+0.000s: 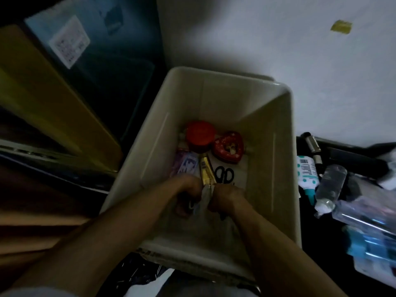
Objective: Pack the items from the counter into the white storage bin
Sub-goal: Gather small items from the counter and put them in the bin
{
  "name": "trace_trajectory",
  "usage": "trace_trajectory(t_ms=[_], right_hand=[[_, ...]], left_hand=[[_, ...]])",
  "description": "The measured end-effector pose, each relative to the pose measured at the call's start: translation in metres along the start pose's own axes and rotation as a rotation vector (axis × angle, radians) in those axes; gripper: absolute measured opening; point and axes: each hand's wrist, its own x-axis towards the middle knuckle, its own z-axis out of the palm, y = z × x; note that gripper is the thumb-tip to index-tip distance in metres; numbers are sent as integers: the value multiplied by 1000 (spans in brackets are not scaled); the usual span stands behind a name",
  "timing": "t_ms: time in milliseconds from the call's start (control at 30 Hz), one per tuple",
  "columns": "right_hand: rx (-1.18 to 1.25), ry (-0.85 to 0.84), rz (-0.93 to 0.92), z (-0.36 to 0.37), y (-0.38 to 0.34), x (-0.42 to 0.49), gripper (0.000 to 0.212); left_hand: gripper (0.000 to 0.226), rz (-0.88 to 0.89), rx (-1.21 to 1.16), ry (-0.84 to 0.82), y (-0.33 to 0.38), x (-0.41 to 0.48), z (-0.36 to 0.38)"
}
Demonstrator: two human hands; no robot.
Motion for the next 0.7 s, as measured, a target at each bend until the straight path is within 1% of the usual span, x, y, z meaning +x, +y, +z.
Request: trace_trajectory(t_ms=[67, 133, 167, 267, 300, 367, 433, 533, 600, 633, 700], right_hand=[[1, -39, -5, 5, -3, 5, 57], [-8, -74, -25, 7, -4, 9, 64], [-20, -80, -41, 6, -3, 10, 62], [-26, -8, -91, -1, 2, 11, 37], [-12, 28, -96, -5, 5, 12, 33], [21, 107, -95, -13, 10, 11, 33], [42, 184, -106, -26, 12, 4, 32], [78, 231, -99, -44, 16, -5, 10], [110, 273, -97, -58, 17, -14, 10], [105, 316, -105, -64, 18, -18, 13], [59, 418, -125, -76, 22, -28, 22]], left_hand=[[44, 18, -18, -18, -1, 2, 4], [41, 39, 48, 20, -2, 4, 4], [38, 46, 49, 16, -1, 3, 3], [36, 51, 128, -40, 0, -3, -5], [34, 54, 150, -29, 0, -8, -9], [30, 69, 192, 46, 2, -16, -20], [30, 109, 210, 185, 7, -28, -31], [31, 233, 253, 447, 15, -41, -49], [26, 253, 225, 567, 22, -49, -61], [26, 273, 202, 647, 25, -53, -67], [34, 325, 175, 825, 33, -63, -77]])
